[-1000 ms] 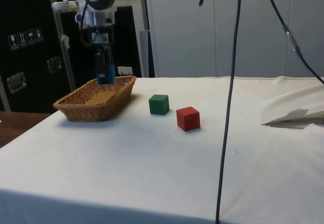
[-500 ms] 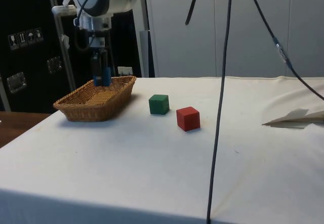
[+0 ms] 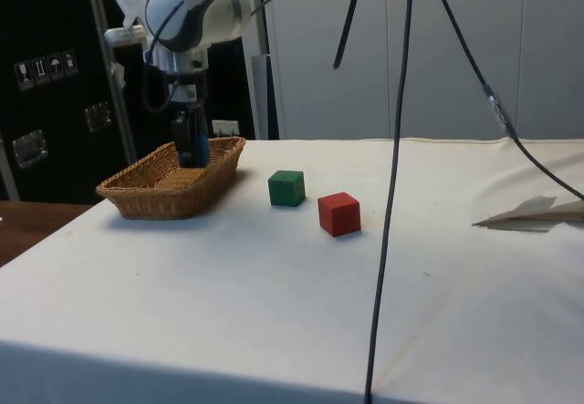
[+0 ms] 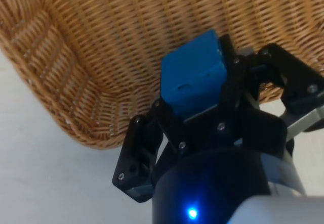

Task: Pick up the blue cube and place it into the basket.

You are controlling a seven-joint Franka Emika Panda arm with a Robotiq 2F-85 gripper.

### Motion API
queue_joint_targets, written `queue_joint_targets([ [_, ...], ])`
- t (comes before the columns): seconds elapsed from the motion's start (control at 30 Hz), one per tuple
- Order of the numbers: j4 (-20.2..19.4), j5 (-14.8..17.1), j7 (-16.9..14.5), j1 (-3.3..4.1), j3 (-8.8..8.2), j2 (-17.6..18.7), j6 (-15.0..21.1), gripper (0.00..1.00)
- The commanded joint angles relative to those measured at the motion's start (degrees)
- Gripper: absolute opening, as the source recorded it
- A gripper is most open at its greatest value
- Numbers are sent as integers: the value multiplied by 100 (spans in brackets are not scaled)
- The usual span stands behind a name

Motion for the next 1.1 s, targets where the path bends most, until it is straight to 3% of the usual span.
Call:
queue_joint_targets([
  [0.0,29,17,46,-11,-11,57,40,1],
  [0.3,23,6,292,0,-80,235,201,1],
  [0.47,80,-34,510,46,-132,327,246,1],
  [0.5,6,0,430,11,-86,281,281,1],
  [0.6,172,-46,573,57,-155,378,235,1],
  [0.73,258,-6,579,46,-149,424,269,1],
  [0.87,487,-40,745,86,-235,567,178,1],
  [1.07,510,-34,762,86,-235,579,195,1],
])
